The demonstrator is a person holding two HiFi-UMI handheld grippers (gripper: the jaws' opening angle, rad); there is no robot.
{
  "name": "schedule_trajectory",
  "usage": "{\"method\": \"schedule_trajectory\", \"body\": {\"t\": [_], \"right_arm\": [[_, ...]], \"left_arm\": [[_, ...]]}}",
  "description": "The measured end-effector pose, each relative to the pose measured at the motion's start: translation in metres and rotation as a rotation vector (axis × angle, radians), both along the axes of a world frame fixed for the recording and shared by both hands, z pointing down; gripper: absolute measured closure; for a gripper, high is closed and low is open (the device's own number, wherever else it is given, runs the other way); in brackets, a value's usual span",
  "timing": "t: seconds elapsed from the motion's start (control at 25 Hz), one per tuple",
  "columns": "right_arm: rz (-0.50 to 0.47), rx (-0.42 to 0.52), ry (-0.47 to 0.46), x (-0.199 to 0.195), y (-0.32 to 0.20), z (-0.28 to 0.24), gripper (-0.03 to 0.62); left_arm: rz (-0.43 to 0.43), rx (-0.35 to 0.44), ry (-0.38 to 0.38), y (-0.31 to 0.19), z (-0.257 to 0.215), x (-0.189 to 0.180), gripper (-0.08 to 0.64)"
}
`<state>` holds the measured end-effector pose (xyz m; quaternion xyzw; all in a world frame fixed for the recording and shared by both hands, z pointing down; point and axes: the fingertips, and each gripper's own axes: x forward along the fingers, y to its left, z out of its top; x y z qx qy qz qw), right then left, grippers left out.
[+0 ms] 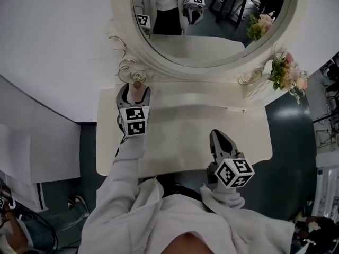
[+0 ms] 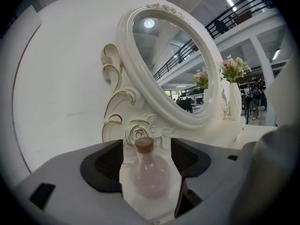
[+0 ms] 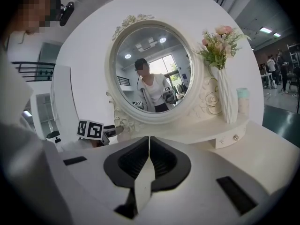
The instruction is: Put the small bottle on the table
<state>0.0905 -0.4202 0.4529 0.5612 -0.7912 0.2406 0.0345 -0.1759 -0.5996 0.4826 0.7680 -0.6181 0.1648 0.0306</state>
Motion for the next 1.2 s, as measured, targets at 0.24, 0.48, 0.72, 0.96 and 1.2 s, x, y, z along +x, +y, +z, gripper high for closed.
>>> {"method": "schedule_trajectory", "body": {"t": [0.24,0.48,0.72,0.96,1.2], "right_arm": [[-0.021,0.017,-0.013,0.007,0.014,-0.005,0.558],[-0.048,0.037,-0.013,0.016,0.031,-0.008,0.558],[-0.065,0.046,-0.018,0.029,0.056,-0.011,0.558],[-0.089,0.067,-0.022,0.031,0.083,-0.016,0.558],[-0.146,0.06,-0.044,0.019,0.11,-0.013,0.558]], "left_arm": [[-0.006,-0.032,0.022,0.033,-0.004,0.006,0.238],[0.007,-0.06,0.053,0.072,-0.006,0.017,0.238],[-0.006,-0.046,0.099,0.118,-0.021,0.026,0.238],[0.006,-0.036,0.118,0.164,-0.031,0.033,0.238],[0.037,-0.048,0.144,0.212,-0.035,0.043,0.238]]}}
